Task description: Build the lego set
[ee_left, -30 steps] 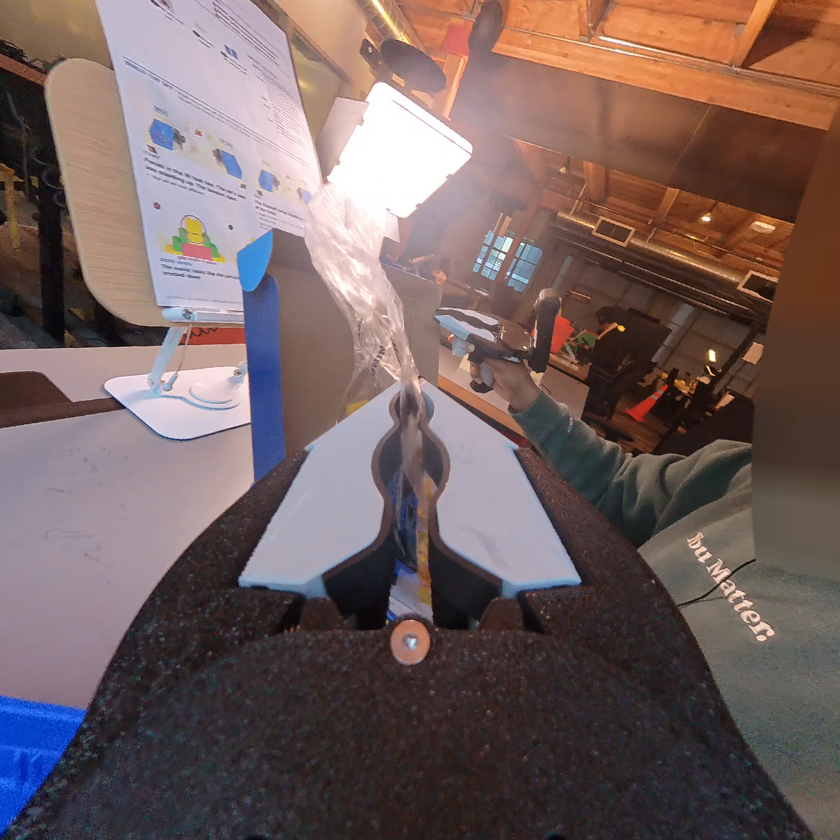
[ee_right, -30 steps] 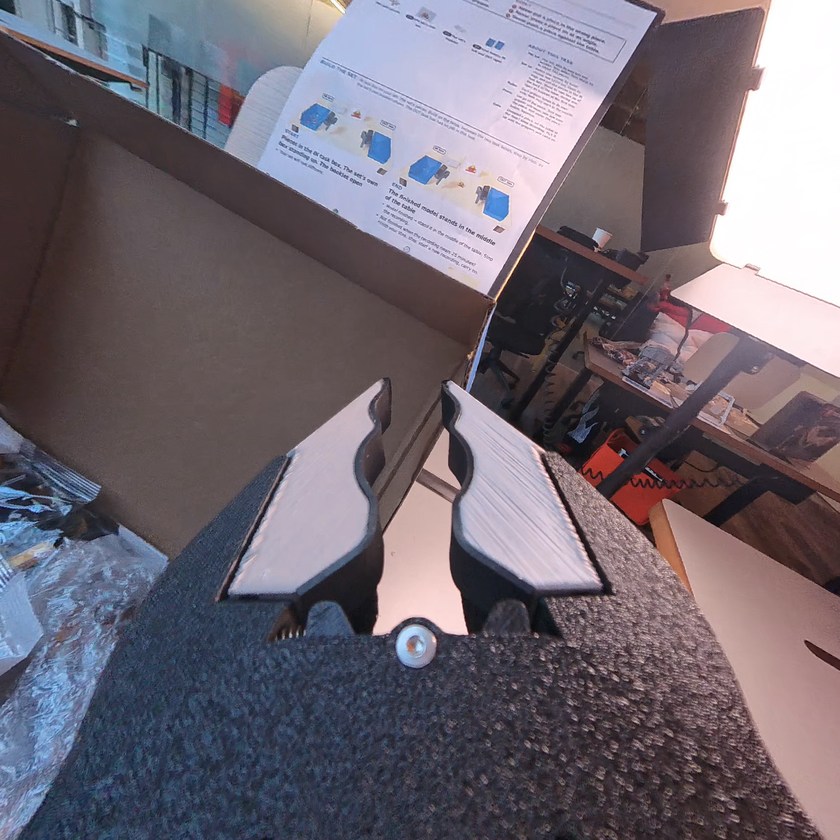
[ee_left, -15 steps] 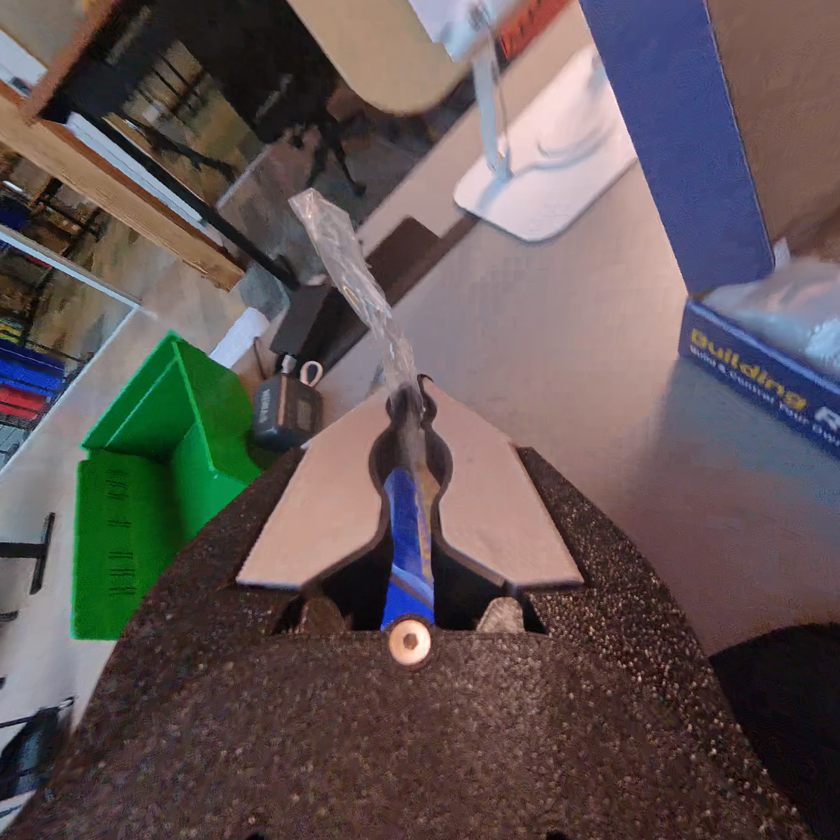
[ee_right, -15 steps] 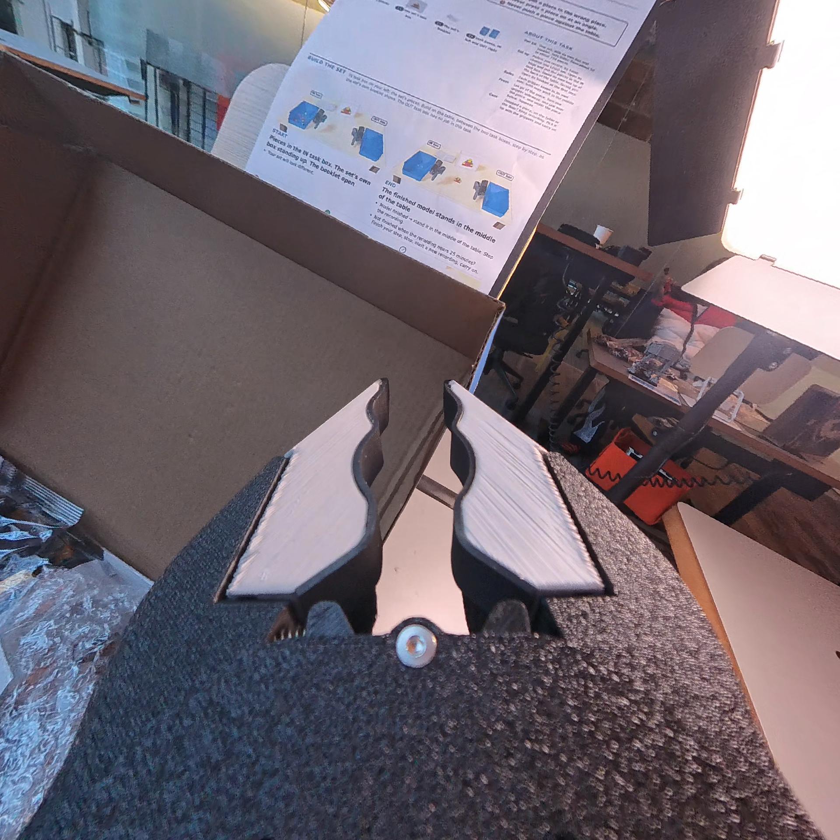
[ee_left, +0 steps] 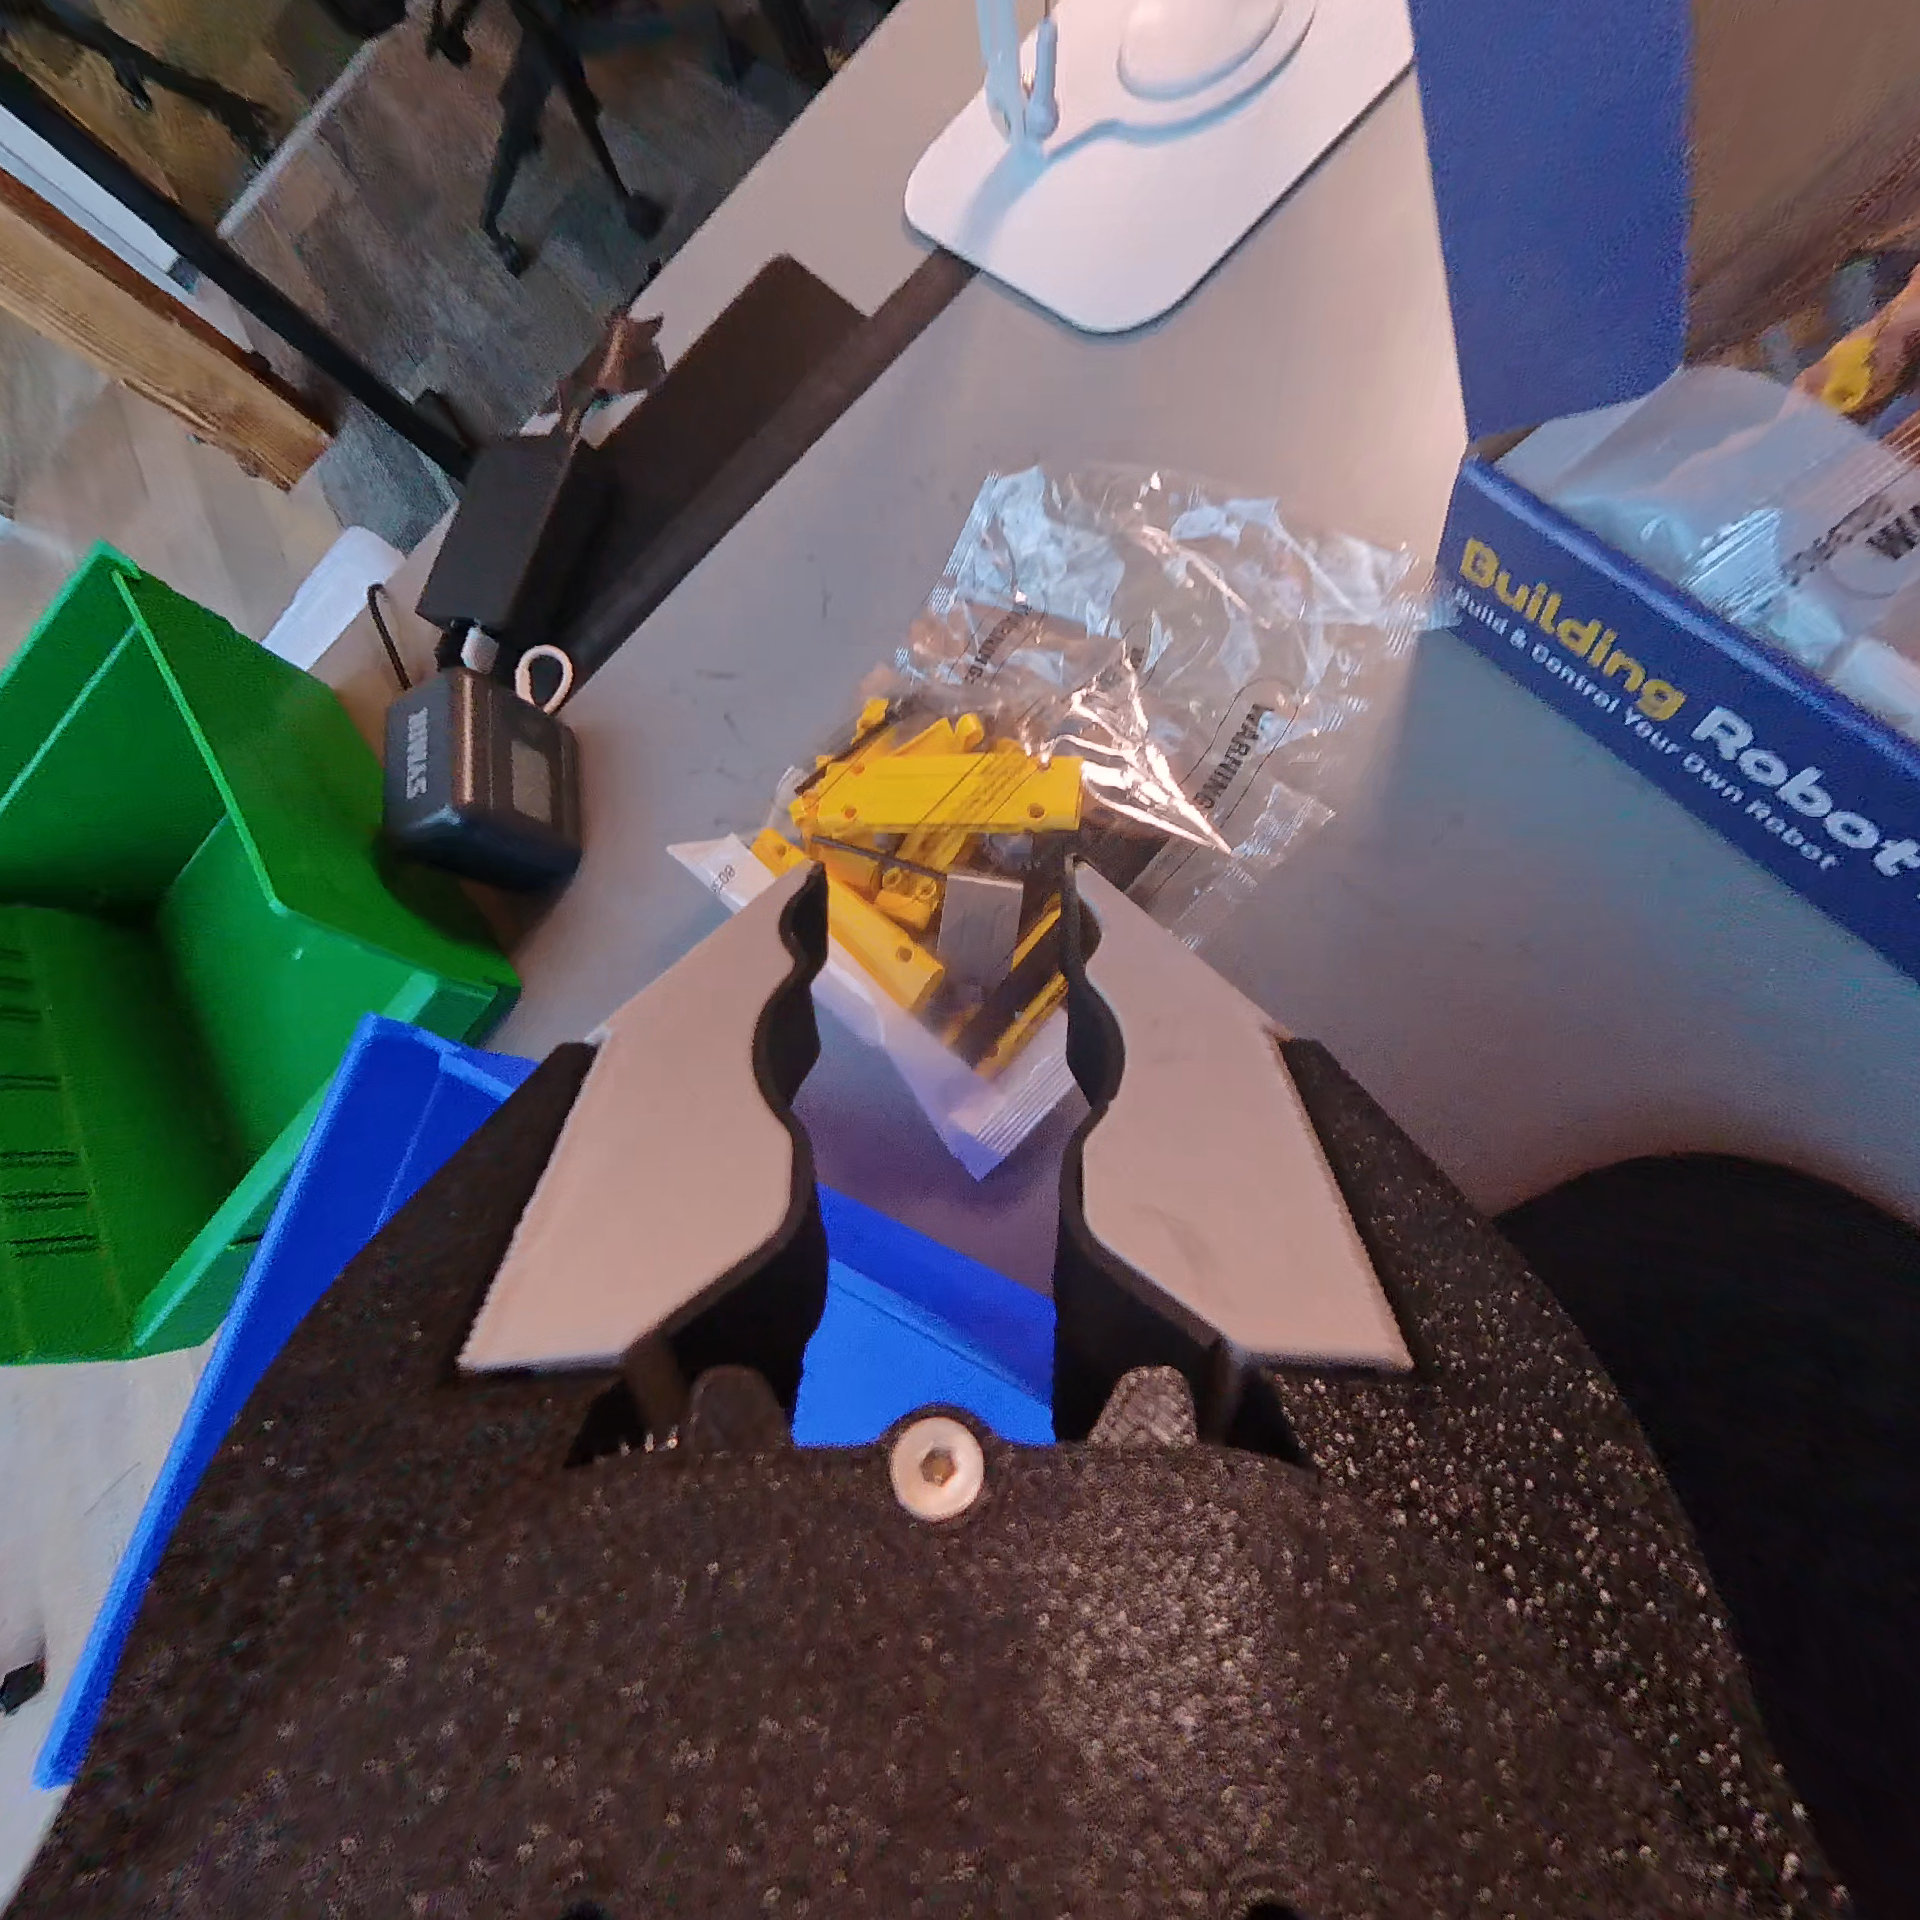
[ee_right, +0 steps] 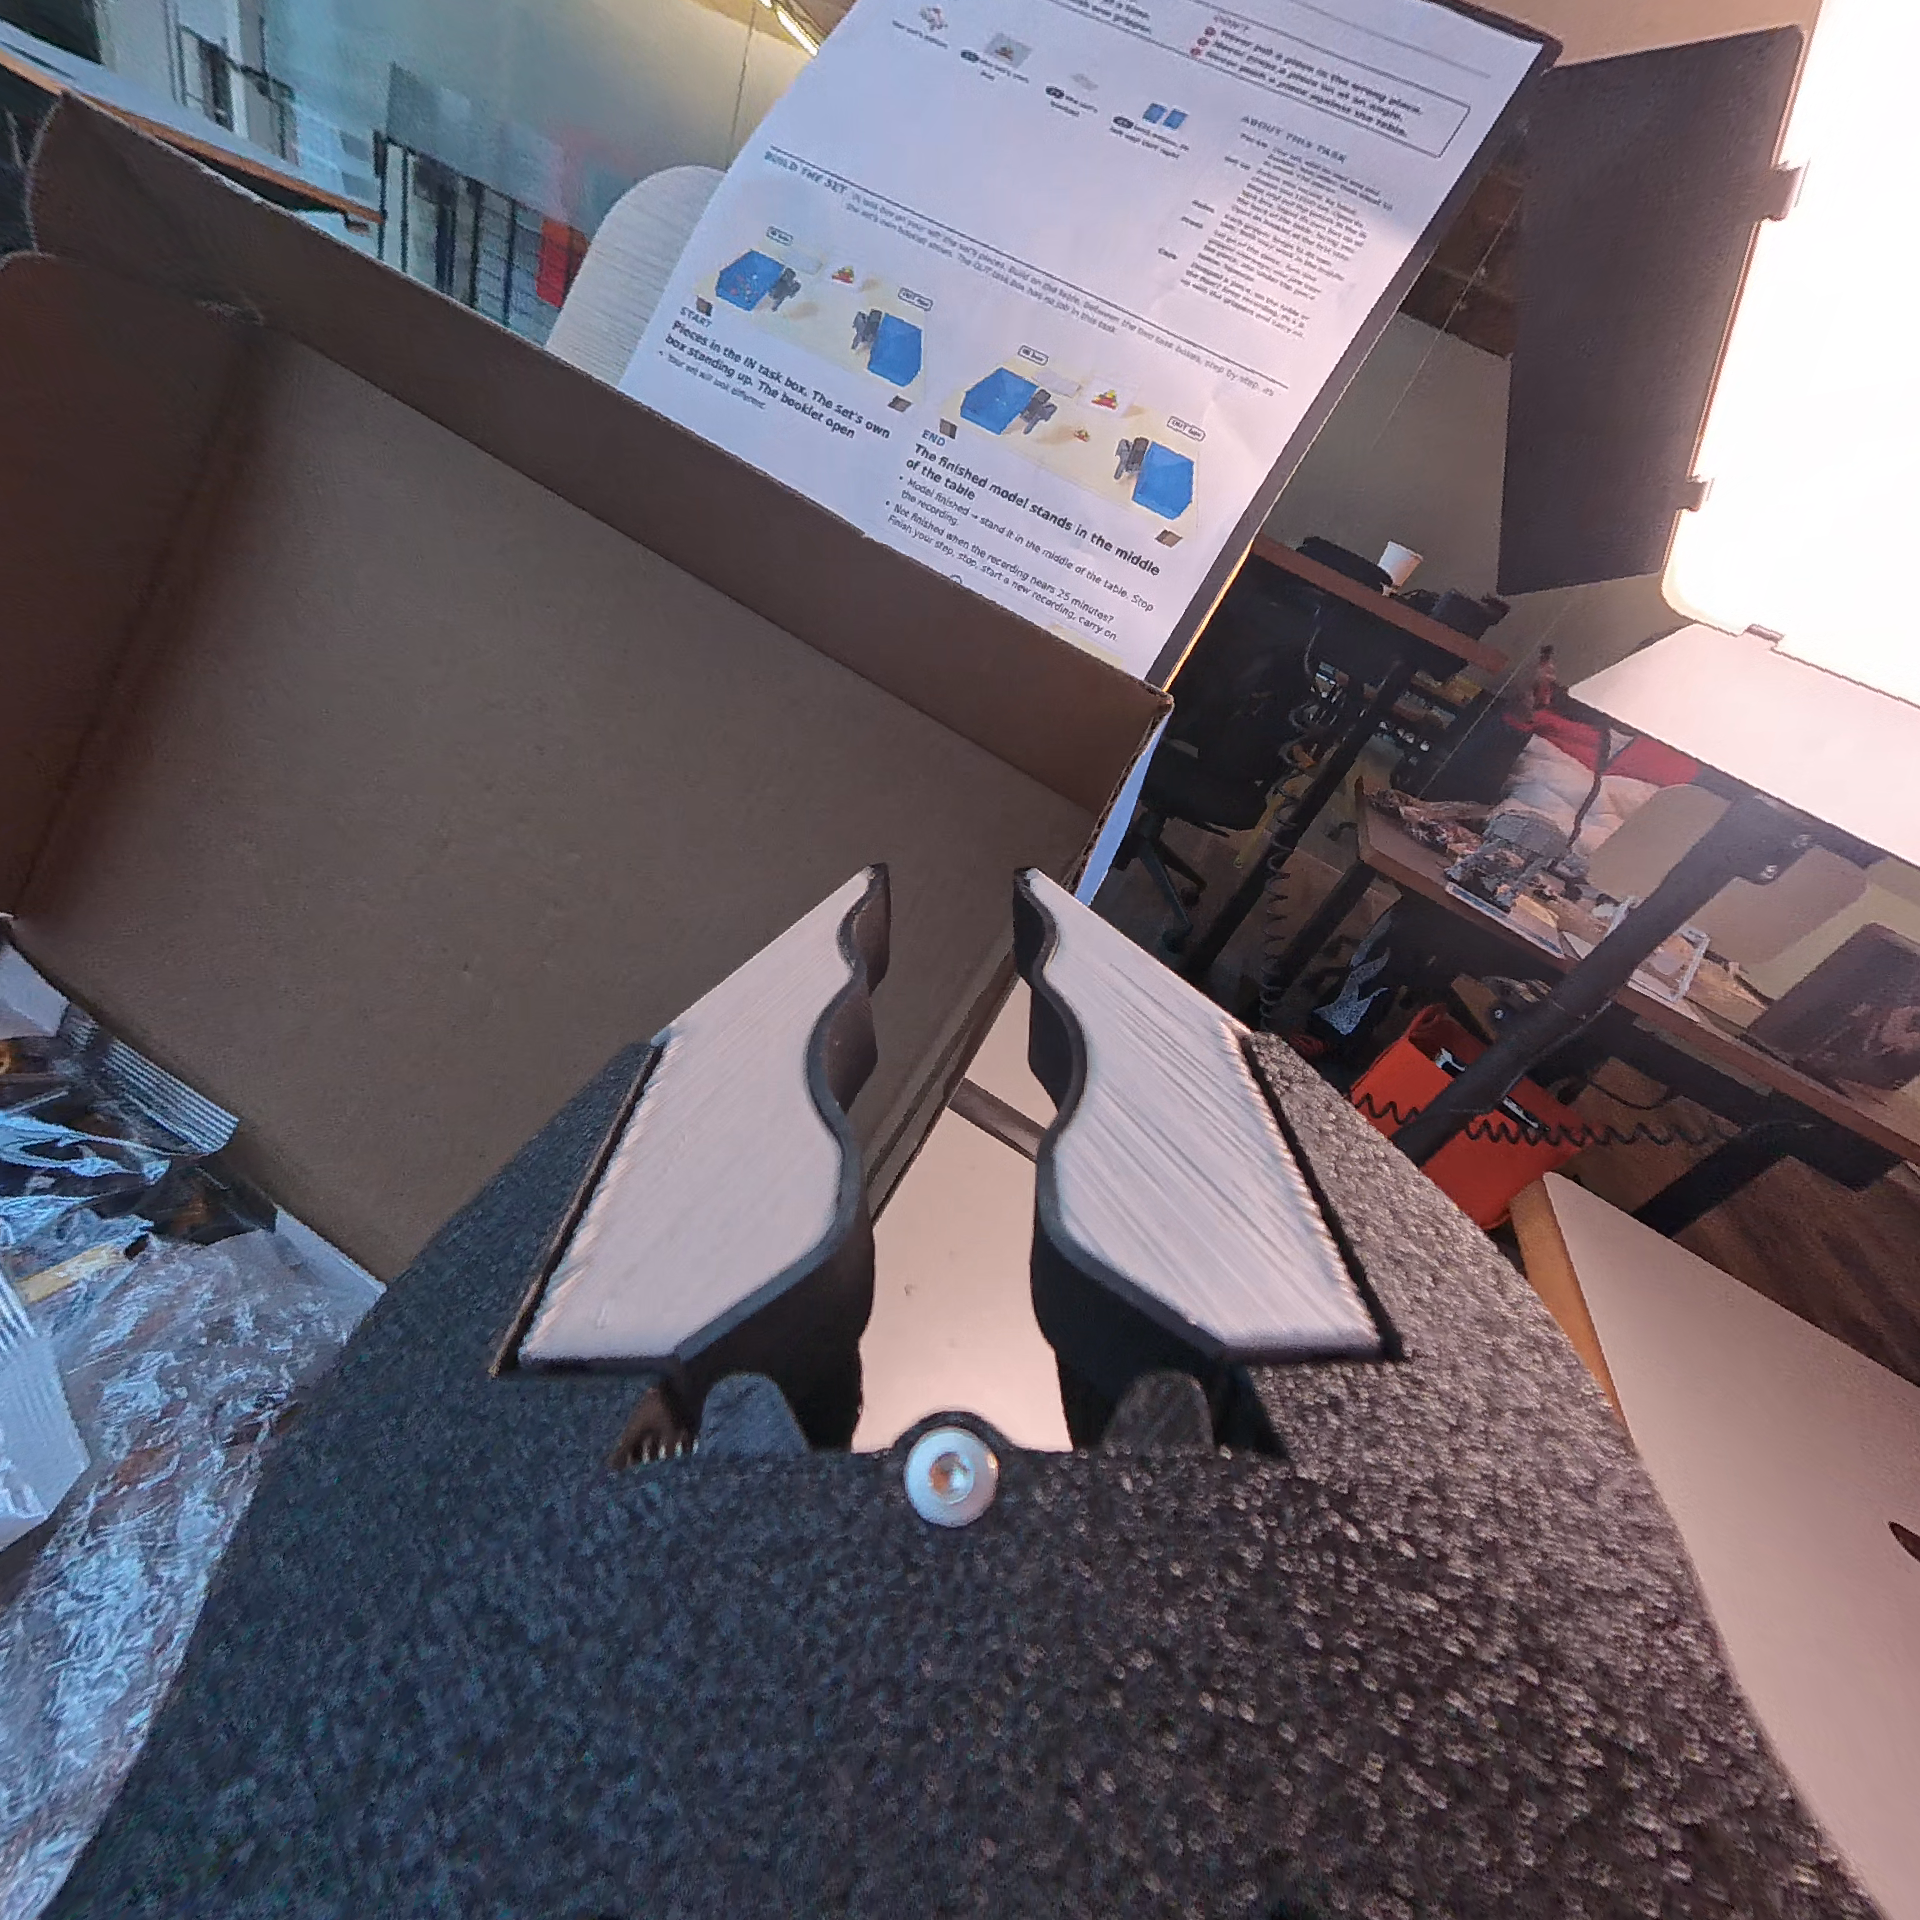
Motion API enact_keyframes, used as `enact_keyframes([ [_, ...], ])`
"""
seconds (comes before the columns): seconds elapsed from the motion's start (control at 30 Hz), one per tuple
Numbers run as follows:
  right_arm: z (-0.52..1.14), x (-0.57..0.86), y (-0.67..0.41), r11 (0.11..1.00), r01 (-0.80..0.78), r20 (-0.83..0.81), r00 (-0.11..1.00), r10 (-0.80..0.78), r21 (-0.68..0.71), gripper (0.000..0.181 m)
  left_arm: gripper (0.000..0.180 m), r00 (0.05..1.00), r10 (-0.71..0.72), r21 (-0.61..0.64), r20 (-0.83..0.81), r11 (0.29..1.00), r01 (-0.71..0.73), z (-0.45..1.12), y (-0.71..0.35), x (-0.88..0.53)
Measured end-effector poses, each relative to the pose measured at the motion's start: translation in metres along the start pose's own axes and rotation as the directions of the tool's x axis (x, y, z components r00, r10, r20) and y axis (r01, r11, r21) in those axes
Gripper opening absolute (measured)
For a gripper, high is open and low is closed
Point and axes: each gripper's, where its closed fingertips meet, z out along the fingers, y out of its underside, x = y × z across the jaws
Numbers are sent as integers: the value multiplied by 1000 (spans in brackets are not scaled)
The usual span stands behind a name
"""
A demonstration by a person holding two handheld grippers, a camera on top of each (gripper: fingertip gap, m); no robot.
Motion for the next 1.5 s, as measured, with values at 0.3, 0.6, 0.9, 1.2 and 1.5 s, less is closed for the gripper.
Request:
enact_keyframes([
  [0.3, 13, 8, 7, 999, -44, 7, 999, 44, 13, 22, 64, 957, 164, -299, -241, 925, -234, 45, 38, 15],
  [0.6, 16, 10, 11, 999, -42, 5, 999, 42, 34, 21, 50, 833, 457, -257, -310, 804, -537, 74, 29, 63],
  [0.9, 28, 7, 10, 995, -80, 4, 997, 80, 65, 21, 42, 777, 512, -322, -366, 714, -622, 78, 46, 66],
  [1.2, 23, 10, 10, 993, -90, 10, 996, 89, 81, 21, 0, 837, 350, -223, -421, 854, -469, 56, 6, 57],
  [1.5, 17, 11, 7, 992, -91, 11, 996, 90, 92, 19, 0, 828, -101, -60, -551, 995, 82, 18, -60, 5],
])
